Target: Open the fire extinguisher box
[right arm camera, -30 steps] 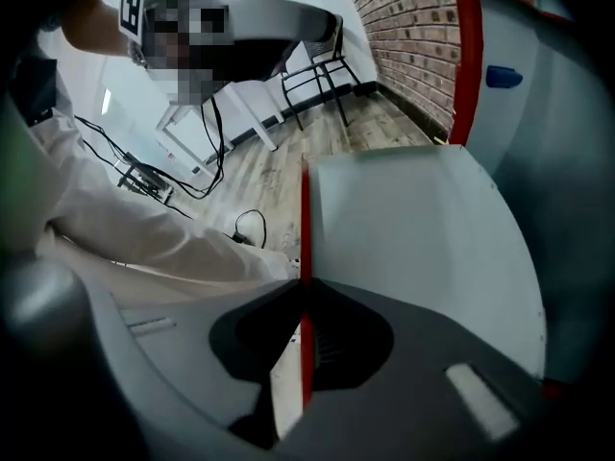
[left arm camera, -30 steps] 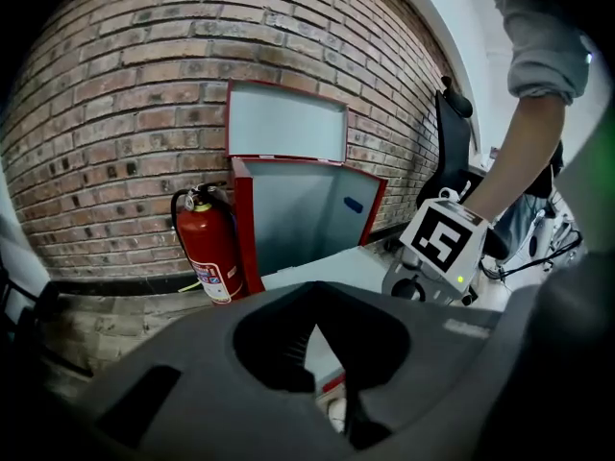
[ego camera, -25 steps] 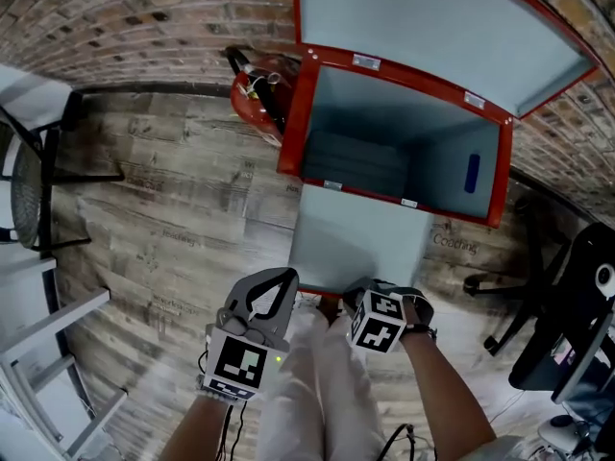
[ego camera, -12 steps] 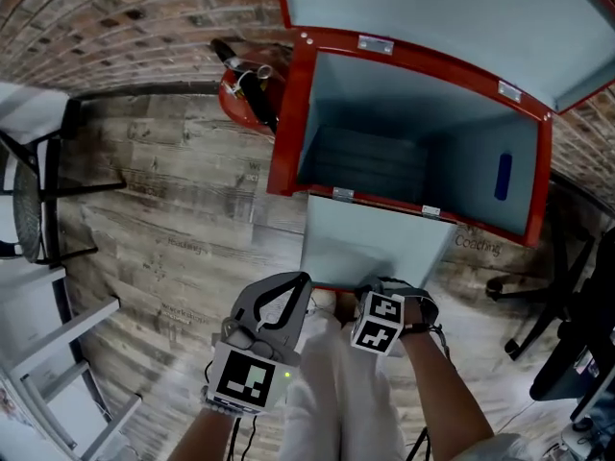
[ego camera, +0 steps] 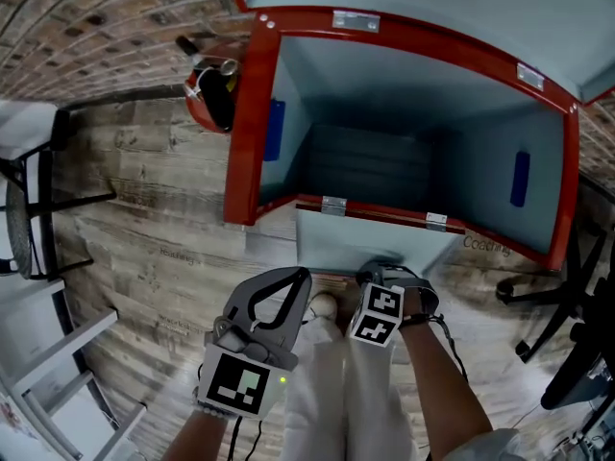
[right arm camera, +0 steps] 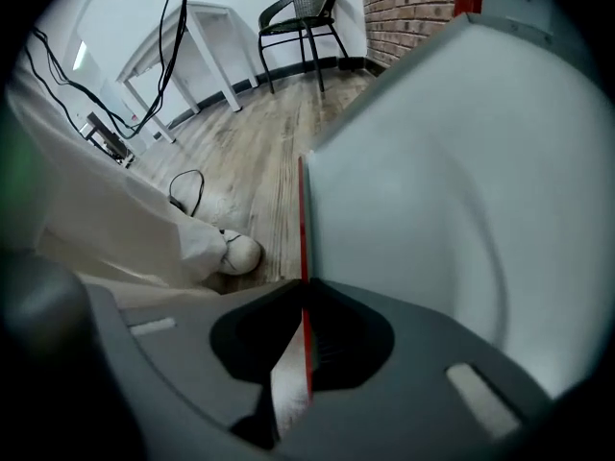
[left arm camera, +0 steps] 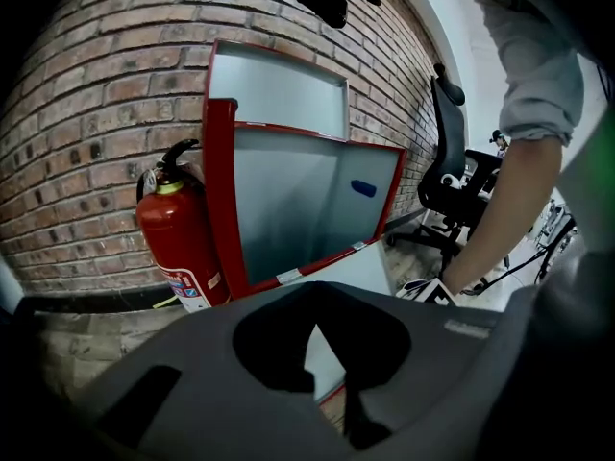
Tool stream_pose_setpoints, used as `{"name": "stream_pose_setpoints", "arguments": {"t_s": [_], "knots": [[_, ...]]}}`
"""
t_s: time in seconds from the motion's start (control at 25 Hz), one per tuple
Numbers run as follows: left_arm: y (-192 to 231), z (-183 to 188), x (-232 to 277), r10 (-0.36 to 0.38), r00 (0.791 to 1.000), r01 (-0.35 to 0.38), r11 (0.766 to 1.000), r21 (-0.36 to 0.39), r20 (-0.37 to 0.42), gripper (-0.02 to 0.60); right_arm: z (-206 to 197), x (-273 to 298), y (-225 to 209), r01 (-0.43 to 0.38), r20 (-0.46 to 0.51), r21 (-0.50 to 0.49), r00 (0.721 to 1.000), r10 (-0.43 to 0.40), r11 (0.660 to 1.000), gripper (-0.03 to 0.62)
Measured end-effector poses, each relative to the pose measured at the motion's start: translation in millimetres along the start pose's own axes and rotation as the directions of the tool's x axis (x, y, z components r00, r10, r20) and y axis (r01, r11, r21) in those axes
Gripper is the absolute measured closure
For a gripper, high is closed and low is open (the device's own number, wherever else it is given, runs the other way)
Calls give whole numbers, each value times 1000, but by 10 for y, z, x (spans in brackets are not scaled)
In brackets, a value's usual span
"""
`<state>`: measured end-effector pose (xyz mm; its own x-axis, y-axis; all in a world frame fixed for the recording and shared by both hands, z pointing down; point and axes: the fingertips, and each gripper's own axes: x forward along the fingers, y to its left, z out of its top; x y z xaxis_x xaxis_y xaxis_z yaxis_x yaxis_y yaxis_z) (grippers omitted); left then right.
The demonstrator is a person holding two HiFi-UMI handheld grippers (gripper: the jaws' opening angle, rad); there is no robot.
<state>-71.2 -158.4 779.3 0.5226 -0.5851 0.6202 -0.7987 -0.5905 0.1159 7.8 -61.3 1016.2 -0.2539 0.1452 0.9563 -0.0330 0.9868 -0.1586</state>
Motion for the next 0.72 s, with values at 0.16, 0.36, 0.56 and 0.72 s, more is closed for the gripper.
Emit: {"name": "stream_pose_setpoints", "arguments": {"t_s": [0.16, 0.36, 0.56, 0.72], "knots": [[36, -93, 110, 4, 1000, -4, 1000, 6, 1, 583, -48, 152, -207, 76, 6, -17, 997, -76, 997, 568], [49, -171, 161, 14, 1000, -14, 1000, 17, 3, 583, -95, 292, -432, 171, 22, -13, 985, -171, 985, 571], [-100, -178, 37, 6, 1000, -6, 1000, -6, 1, 583, -101, 143, -569, 208, 61, 140, 974, -218, 968, 580], [-213, -53, -92, 0, 1000, 0, 1000, -4, 8, 583, -78, -204, -578, 228, 86, 209, 964, -250, 951, 587]]}}
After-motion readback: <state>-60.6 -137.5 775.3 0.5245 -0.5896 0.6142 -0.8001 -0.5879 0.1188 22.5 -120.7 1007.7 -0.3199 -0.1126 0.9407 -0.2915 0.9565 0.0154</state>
